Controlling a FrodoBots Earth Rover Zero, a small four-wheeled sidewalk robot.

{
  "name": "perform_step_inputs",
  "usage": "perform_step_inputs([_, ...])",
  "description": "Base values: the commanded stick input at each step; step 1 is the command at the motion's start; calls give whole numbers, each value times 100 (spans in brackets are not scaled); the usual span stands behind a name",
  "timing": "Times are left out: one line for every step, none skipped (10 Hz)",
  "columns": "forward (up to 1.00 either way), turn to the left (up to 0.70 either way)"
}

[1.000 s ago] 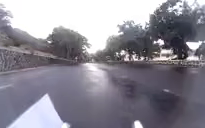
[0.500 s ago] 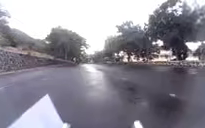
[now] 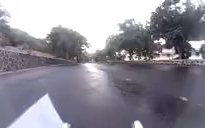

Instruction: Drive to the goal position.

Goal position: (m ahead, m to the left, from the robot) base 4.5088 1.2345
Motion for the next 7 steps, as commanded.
perform_step_inputs([50,-50])
perform_step_inputs([50,-50])
perform_step_inputs([50,-25])
perform_step_inputs([50,0])
perform_step_inputs([50,0])
perform_step_inputs([50,0])
perform_step_inputs([50,-1])
